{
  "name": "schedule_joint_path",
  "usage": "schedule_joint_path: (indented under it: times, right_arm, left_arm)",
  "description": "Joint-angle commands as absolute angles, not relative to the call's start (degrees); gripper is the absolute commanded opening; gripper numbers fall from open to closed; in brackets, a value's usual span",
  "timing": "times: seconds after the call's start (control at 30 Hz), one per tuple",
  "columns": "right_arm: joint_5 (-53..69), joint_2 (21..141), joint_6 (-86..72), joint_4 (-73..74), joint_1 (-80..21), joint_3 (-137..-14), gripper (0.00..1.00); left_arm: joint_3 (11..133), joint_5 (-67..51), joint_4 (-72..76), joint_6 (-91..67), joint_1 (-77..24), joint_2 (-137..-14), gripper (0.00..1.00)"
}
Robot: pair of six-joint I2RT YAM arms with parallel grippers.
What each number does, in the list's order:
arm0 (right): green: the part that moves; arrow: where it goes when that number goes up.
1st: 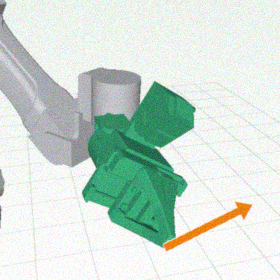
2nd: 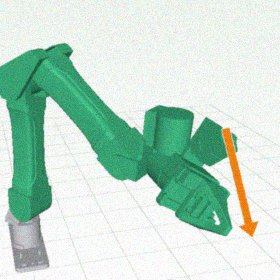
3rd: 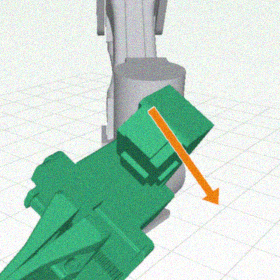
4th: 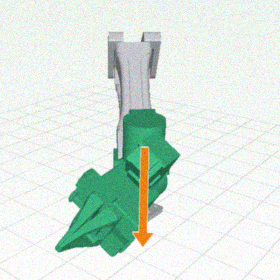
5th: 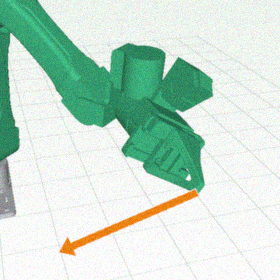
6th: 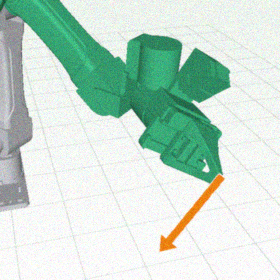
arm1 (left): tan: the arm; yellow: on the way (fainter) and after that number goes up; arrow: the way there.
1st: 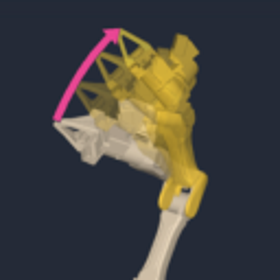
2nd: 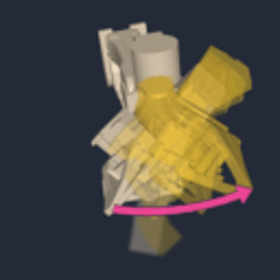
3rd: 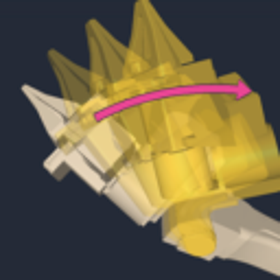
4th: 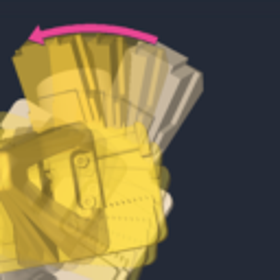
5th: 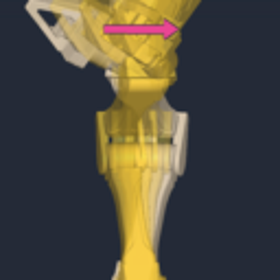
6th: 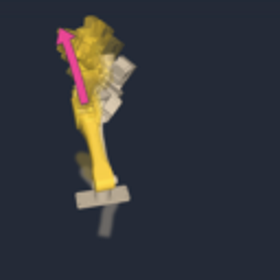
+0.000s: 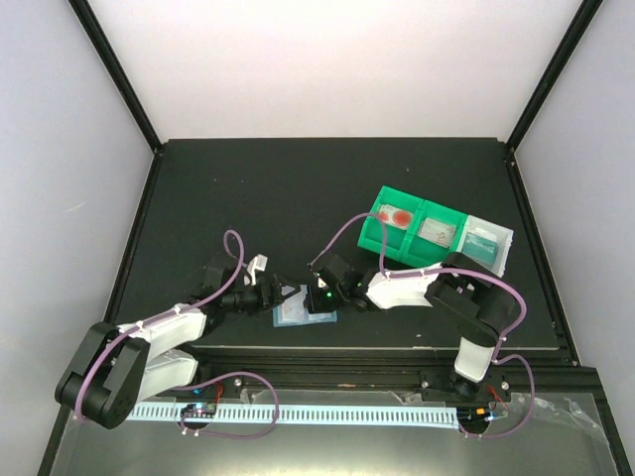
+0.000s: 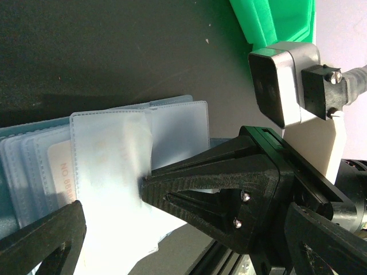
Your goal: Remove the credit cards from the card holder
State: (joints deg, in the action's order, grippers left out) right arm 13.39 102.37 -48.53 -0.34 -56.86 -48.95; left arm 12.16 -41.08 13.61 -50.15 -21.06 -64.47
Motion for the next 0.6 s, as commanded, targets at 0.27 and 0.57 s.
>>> schedule_joint_path:
  times: [0.27, 0.57]
  right_arm:
    - [15.1, 104.1, -49.9, -4.3, -57.1, -45.4, 0.01]
    - [16.3, 103.6, -51.6, -8.5, -57.0, -43.3, 0.01]
  left_arm:
    - [12.7, -40.9, 15.6, -48.5, -20.7, -67.2, 0.97]
    - [13.5, -36.5, 9.3, -45.0, -20.7, -65.2, 0.97]
